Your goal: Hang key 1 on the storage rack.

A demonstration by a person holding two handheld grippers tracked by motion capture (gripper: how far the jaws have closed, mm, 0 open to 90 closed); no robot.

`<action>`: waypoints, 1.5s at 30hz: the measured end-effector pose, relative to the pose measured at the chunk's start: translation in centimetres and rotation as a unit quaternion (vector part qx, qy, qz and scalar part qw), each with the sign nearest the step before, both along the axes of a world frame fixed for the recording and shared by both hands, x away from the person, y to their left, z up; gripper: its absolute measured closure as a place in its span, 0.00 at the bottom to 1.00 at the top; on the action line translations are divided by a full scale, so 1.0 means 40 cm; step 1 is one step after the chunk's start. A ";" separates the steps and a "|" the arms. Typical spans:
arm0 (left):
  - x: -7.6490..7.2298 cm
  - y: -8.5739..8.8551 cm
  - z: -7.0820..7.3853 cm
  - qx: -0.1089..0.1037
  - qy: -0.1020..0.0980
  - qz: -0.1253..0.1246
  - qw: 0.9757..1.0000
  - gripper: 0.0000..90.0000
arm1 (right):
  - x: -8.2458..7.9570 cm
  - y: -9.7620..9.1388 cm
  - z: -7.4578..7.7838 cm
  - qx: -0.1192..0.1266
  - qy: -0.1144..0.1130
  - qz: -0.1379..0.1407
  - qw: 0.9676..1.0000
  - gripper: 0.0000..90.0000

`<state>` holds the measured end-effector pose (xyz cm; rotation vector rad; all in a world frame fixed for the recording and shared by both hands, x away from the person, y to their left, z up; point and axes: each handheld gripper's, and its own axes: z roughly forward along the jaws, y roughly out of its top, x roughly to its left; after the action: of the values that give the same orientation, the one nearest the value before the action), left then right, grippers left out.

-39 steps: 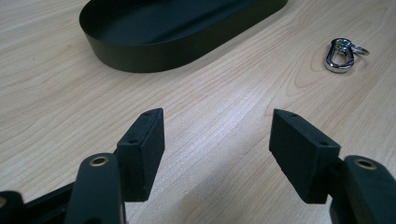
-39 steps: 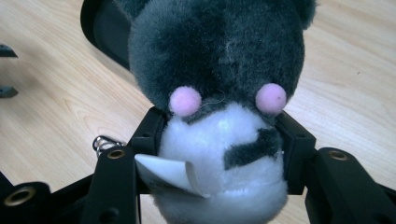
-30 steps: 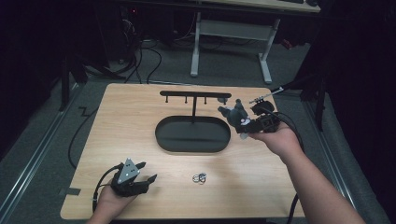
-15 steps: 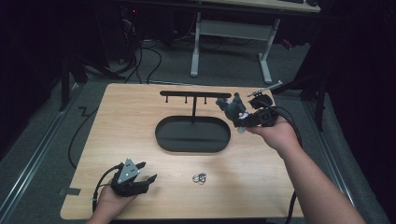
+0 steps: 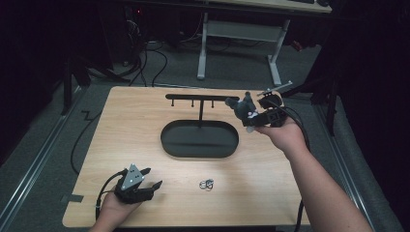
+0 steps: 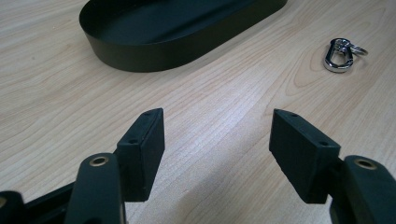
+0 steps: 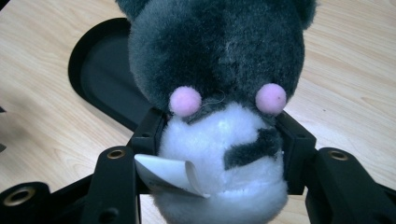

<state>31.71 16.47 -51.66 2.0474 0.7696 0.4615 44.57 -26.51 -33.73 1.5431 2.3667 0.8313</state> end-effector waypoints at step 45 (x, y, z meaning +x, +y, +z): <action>0.001 0.000 -0.005 0.004 0.007 0.000 1.000 0.41 | 0.071 0.037 -0.214 -0.032 0.030 -0.005 0.999 0.49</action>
<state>31.73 16.49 -51.87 2.0602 0.7772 0.4520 47.40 -25.01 -42.29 1.5755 2.4002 0.7103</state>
